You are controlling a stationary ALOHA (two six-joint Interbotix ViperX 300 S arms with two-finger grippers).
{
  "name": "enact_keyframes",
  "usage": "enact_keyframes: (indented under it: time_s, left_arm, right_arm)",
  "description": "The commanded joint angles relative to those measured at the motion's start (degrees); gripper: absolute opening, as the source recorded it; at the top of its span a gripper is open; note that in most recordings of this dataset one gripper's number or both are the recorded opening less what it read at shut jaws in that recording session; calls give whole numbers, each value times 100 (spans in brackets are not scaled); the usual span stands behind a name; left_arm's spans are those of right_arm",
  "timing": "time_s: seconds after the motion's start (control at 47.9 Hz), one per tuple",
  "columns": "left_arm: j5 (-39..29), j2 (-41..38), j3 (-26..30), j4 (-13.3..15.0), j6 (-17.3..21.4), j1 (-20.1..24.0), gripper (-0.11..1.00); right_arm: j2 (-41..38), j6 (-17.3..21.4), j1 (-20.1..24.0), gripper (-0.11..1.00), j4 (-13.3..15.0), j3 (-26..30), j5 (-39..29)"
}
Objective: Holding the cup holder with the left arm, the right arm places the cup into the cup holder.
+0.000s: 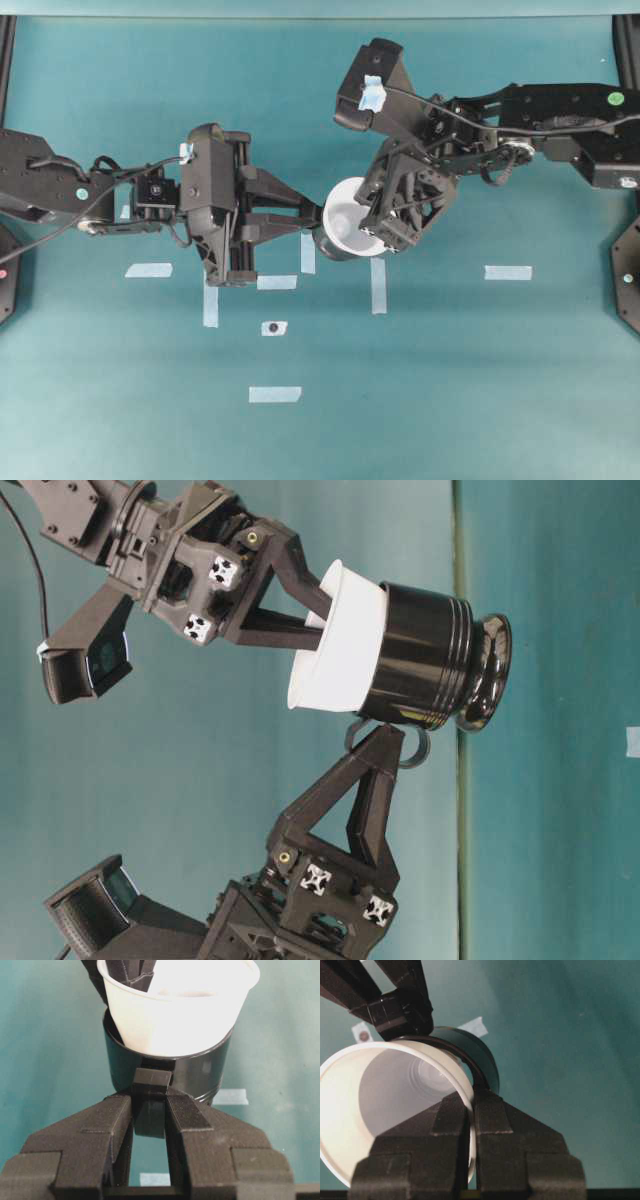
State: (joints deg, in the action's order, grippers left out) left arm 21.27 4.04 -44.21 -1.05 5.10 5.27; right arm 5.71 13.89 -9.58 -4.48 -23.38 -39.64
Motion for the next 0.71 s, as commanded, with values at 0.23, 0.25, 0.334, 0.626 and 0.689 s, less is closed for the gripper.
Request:
enact_keyframes:
  time_s: [0.23,0.25,0.334,0.626,0.689]
  left_arm:
    - [88,70,88,-9,-9,-18,22]
    - [97,70,88,-18,-9,-18,22]
    - [97,70,88,-18,-9,-18,22]
    - [229,-114,-44,-18,-9,-18,22]
    - [352,-185,-79,-18,-18,-26,22]
  right_arm:
    - [132,0,18,5,0,132,35]
    - [132,0,18,6,9,132,26]
    - [132,0,18,11,9,132,18]
    - [132,44,18,74,0,53,44]
    - [132,35,18,87,0,53,53]
